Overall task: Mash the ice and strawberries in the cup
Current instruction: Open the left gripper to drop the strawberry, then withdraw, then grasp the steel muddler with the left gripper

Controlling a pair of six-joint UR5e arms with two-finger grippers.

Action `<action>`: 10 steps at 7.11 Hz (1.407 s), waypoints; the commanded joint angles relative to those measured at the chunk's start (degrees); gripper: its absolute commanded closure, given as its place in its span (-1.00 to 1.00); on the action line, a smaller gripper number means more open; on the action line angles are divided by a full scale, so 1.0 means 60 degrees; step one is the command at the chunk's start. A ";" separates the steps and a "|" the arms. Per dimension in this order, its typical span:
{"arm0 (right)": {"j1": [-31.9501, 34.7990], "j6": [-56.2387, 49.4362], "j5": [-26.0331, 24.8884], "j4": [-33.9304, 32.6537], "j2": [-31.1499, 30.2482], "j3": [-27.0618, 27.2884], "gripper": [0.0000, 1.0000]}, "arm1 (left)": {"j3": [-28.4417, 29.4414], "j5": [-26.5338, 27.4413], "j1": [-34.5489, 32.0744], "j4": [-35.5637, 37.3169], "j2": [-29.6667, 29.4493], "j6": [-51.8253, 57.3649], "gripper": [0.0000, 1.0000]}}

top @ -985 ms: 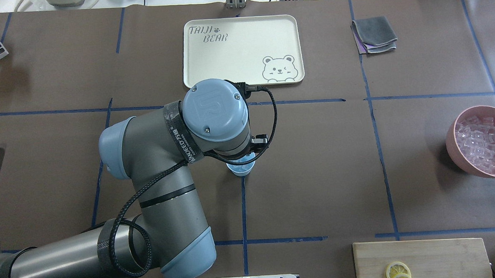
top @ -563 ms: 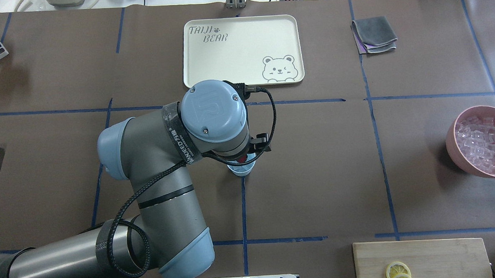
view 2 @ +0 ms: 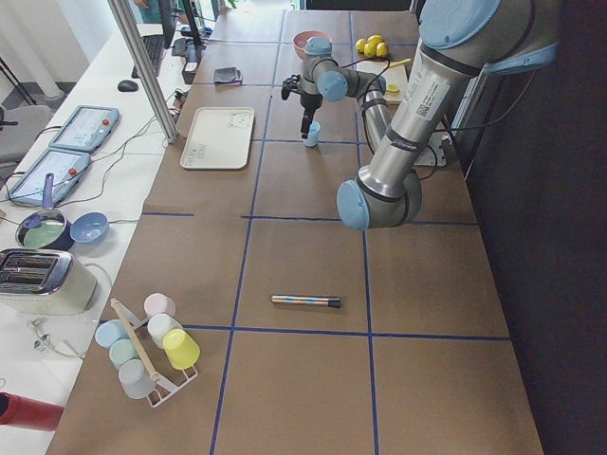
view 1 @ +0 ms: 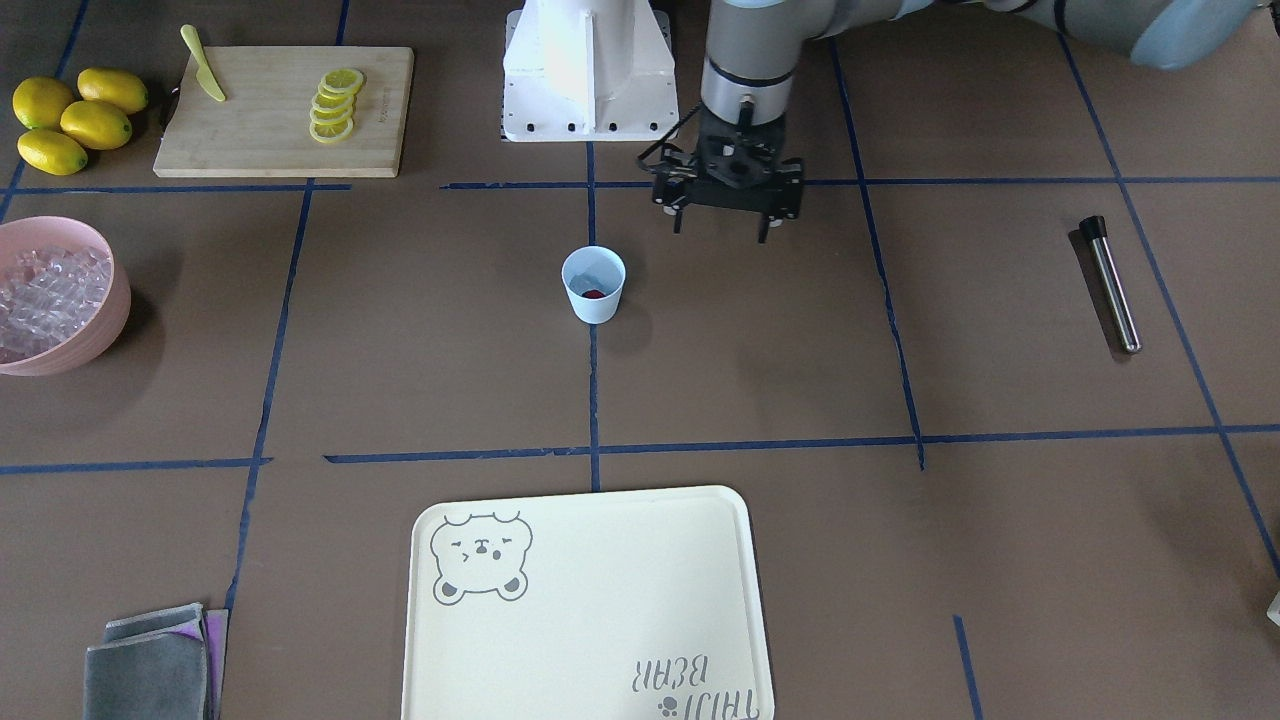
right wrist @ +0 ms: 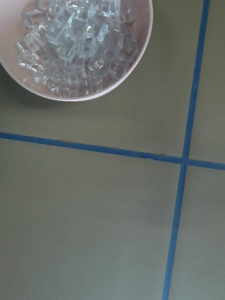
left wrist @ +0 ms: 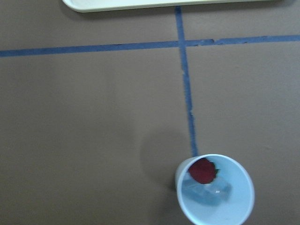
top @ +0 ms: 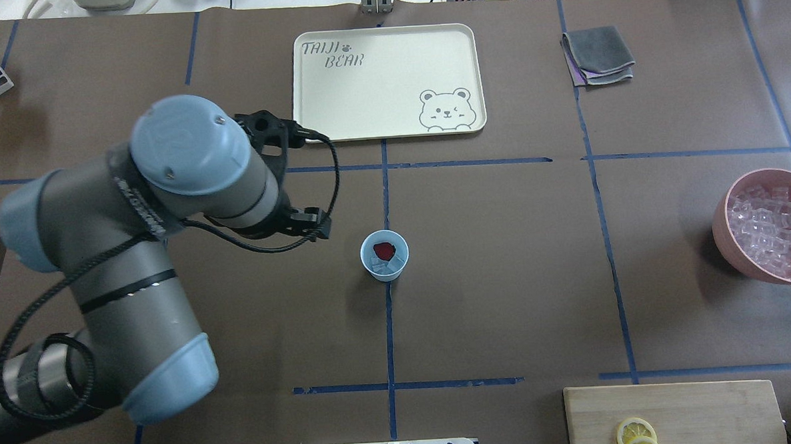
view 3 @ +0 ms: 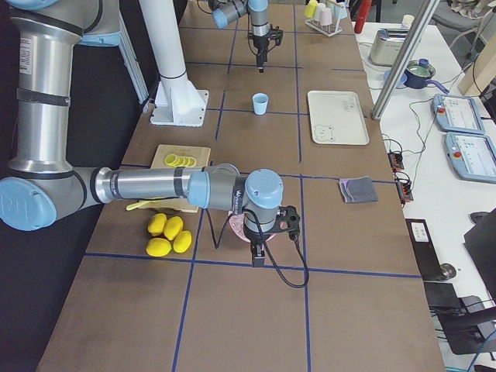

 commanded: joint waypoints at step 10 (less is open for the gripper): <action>0.0000 0.0000 0.0015 0.0015 -0.0044 0.0073 -1.00 | 0.3250 -0.3144 -0.5742 -0.6429 0.6581 0.5300 -0.99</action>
